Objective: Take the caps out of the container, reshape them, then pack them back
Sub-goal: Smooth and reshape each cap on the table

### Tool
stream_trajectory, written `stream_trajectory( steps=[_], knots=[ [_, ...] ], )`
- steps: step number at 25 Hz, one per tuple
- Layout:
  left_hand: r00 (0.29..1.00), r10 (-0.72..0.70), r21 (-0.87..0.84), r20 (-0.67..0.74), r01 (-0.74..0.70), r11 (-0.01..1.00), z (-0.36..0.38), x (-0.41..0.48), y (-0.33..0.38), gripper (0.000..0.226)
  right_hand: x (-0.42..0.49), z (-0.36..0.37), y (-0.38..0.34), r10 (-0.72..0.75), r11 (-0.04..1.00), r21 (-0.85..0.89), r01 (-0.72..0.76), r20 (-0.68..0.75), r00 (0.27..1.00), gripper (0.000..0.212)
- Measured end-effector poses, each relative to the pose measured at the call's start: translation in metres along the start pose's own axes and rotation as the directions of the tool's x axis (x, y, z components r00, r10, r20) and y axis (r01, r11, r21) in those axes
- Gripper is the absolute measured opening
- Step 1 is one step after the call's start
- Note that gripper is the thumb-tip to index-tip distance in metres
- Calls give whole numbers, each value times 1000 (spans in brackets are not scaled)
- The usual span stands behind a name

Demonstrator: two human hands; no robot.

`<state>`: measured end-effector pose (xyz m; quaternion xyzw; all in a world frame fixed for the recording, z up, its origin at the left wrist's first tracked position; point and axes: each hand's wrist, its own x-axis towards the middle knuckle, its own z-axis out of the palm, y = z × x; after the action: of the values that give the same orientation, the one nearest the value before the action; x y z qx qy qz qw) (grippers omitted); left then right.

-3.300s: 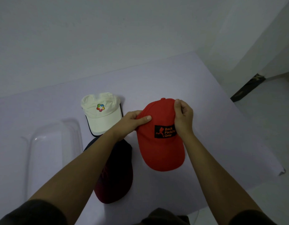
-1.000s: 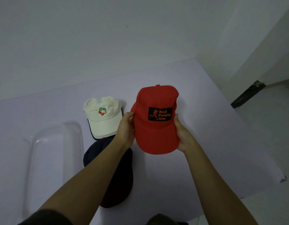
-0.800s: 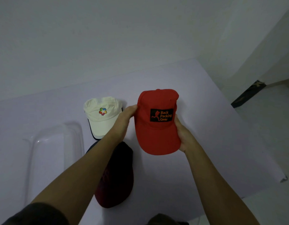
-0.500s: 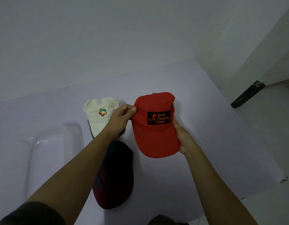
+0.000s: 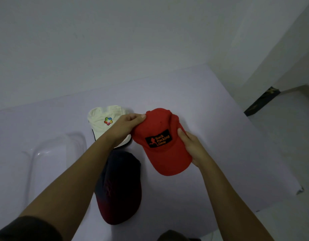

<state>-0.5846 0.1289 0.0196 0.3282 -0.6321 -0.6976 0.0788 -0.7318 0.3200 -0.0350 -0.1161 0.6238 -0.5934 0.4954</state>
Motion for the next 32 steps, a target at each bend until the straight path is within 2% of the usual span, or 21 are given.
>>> stream_trajectory(
  steps=[5, 8, 9, 10, 12, 14, 15, 19, 21, 24, 27, 29, 32],
  knots=[
    [995, 23, -63, -99, -29, 998, -6, 4, -11, 26, -4, 9, 5, -87, 995, 52, 90, -54, 995, 31],
    [981, 49, 61, -190, -38, 997, -3, 5, -3, 6, -7, 14, -2, -189, 979, -90, 184, -57, 980, 21],
    [977, 114, 144, -183, -88, 986, -1, 5, 3, 19, -8, 15, -5, -211, 970, -137, 203, -45, 976, 19],
    [970, 199, 239, -139, -162, 957, 1, 4, 8, 31, -9, 16, -6, -226, 960, -175, 217, -30, 974, 18],
    [953, 301, 508, 22, -270, 818, 7, 1, 23, 37, -10, 19, -5, -241, 948, -212, 235, -1, 970, 16],
    [950, 288, 684, 119, -289, 670, 13, 0, 31, 35, -10, 21, -3, -231, 958, -176, 228, 3, 973, 17],
    [951, 283, 711, 126, -285, 642, 14, 2, 32, 29, -10, 21, -1, -224, 965, -142, 221, -6, 975, 19],
    [932, 321, 703, 168, -341, 624, 14, 0, 28, 14, -8, 18, 7, -202, 979, -34, 201, -22, 979, 23],
    [911, 372, 634, 175, -394, 666, 17, -3, 27, 6, -8, 18, 9, -155, 987, 48, 155, -8, 988, 22],
    [867, 476, 582, 146, -465, 668, 28, -7, 29, 8, -4, 19, 7, -87, 980, 181, 80, 31, 996, 25],
    [837, 525, 618, 152, -495, 610, 35, -8, 32, 16, 0, 18, 5, -83, 978, 191, 79, 15, 996, 31],
    [852, 475, 680, 220, -483, 552, 35, -8, 34, 19, 0, 17, 7, -105, 986, 133, 103, 11, 994, 31],
    [897, 342, 752, 279, -426, 503, 31, -5, 40, 17, -3, 17, 15, -130, 984, 119, 130, -9, 991, 17]
  ],
)
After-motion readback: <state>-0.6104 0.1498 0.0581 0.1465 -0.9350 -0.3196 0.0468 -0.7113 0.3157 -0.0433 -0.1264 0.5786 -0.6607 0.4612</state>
